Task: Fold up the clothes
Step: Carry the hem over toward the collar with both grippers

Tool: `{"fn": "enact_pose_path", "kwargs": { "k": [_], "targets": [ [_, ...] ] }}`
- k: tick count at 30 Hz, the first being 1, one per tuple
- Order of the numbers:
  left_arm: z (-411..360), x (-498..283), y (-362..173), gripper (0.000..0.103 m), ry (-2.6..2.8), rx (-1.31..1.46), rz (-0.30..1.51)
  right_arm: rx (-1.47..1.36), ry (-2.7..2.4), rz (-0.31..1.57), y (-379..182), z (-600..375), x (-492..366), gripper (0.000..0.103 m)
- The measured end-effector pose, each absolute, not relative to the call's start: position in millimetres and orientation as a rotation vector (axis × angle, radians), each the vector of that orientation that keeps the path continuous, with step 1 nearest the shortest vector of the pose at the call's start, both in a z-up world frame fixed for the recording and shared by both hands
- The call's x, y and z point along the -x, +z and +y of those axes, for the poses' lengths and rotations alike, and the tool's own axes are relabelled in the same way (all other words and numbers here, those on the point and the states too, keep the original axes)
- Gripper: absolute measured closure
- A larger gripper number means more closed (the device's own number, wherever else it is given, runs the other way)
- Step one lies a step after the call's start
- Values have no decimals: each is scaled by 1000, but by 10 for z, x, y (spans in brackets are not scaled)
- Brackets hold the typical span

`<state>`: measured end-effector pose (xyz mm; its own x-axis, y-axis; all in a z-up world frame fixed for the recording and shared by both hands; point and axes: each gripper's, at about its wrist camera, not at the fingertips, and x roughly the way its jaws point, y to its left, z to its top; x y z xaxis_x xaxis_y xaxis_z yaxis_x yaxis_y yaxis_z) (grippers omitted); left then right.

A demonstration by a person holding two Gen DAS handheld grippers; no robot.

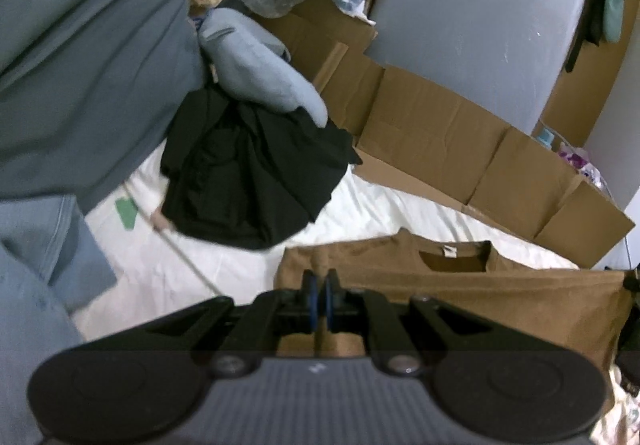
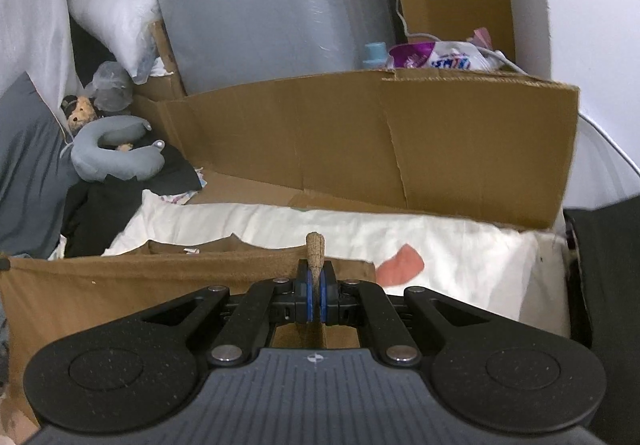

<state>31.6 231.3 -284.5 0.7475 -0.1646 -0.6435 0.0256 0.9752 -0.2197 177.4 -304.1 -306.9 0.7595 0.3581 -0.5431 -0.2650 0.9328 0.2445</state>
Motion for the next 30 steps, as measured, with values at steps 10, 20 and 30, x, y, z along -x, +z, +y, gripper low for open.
{"fn": "enact_pose_path", "kwargs": {
  "k": [10,20,30],
  "targets": [
    [2336,-656,-2888,98,-105,199,733,-115,349,617,-3069,-2952,-2142,101],
    [2247,-1243,-3127,98,-159,97,803,-90,332,648,-3310,-2929,-2658,101],
    [2258,-1702,-3298,98,-153,49,838,-69,325,707,-3609,-2783,-3088,101]
  ]
}}
